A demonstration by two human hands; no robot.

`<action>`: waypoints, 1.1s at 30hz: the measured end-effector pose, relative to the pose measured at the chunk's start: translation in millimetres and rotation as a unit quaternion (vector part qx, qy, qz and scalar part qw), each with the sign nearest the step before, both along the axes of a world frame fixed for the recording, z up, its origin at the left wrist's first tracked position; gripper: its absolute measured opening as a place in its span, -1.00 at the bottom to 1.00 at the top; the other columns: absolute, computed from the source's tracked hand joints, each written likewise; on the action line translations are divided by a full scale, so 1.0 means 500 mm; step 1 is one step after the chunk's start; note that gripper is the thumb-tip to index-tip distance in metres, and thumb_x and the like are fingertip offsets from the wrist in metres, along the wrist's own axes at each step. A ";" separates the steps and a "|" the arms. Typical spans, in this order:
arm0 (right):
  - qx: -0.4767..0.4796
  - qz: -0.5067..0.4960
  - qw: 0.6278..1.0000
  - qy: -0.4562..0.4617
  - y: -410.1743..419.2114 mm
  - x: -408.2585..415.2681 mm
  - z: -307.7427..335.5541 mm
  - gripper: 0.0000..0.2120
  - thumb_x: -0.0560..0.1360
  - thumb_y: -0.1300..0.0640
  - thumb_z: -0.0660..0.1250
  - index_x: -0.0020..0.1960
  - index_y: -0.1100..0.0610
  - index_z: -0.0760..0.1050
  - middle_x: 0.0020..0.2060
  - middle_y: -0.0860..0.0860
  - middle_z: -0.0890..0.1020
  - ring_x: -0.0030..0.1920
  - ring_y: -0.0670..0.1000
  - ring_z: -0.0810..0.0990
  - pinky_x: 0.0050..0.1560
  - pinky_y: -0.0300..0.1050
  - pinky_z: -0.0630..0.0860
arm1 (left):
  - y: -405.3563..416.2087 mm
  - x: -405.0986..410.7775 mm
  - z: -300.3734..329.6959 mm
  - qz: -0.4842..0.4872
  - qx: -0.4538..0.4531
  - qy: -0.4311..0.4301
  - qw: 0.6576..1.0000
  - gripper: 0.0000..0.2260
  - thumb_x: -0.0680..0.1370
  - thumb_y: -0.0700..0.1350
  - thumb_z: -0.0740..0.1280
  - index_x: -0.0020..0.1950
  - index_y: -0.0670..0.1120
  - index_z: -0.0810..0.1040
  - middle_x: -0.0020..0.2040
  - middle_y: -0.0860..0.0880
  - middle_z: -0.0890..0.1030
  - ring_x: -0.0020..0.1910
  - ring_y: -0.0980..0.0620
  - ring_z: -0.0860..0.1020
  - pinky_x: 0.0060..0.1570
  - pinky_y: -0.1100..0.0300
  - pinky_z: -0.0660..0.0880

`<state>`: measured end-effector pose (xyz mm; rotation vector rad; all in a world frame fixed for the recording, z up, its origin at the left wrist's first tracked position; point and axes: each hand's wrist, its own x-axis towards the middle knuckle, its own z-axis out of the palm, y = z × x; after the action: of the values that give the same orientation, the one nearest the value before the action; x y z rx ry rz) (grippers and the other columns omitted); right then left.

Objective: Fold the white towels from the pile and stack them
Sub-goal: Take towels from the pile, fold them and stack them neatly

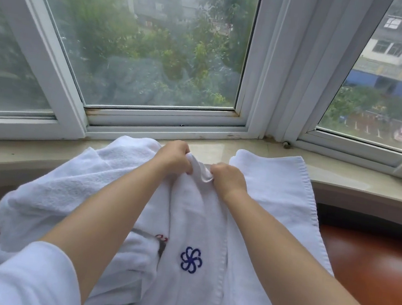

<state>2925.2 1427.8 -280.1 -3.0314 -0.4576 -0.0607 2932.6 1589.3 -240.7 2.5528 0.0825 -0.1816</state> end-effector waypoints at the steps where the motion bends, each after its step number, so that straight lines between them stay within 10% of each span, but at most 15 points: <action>1: -0.005 0.002 1.000 0.012 0.006 0.009 -0.009 -0.80 0.53 0.30 0.19 0.09 0.22 0.53 0.06 0.12 0.59 0.09 0.17 0.57 -0.14 -0.13 0.32 | 0.002 0.011 -0.004 -0.004 0.020 0.011 1.000 -0.80 0.31 -0.15 0.51 -0.21 -0.07 0.51 -0.19 -0.07 0.61 -0.25 -0.01 0.53 -0.37 0.23 0.42; 14: 0.115 -0.155 0.973 0.127 0.062 0.031 -0.077 -0.76 0.55 0.31 0.14 0.19 0.20 0.39 0.17 0.15 0.48 0.13 0.16 0.52 -0.07 -0.07 0.36 | -0.009 0.067 -0.077 -0.042 0.153 0.042 0.986 -0.86 0.45 -0.10 0.39 -0.10 -0.10 0.48 -0.10 -0.08 0.51 -0.15 -0.05 0.45 -0.21 0.19 0.34; 25: 0.380 -0.230 0.879 0.173 0.097 -0.106 -0.046 -0.66 0.61 0.04 0.05 0.31 0.12 0.38 0.28 0.07 0.44 0.27 0.10 0.42 0.22 -0.04 0.36 | 0.037 -0.067 0.016 -0.089 0.299 -0.120 0.943 -0.88 0.49 -0.29 0.14 -0.07 -0.12 0.41 0.02 -0.09 0.58 0.03 -0.16 0.53 -0.18 0.08 0.41; 33: 0.293 -0.226 0.913 0.170 0.124 -0.218 -0.001 -0.54 0.50 -0.07 0.20 0.33 0.10 0.33 0.28 0.08 0.36 0.29 0.14 0.31 0.14 -0.01 0.37 | 0.070 -0.200 0.052 -0.098 0.378 -0.018 0.920 -0.48 0.44 0.26 0.29 0.32 0.05 0.41 0.33 -0.04 0.34 0.33 -0.10 0.24 0.07 -0.06 0.31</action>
<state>2816.4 1489.8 -280.6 -2.4107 0.2577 0.2549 2832.8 1624.1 -214.9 3.3400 -0.1501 -0.2076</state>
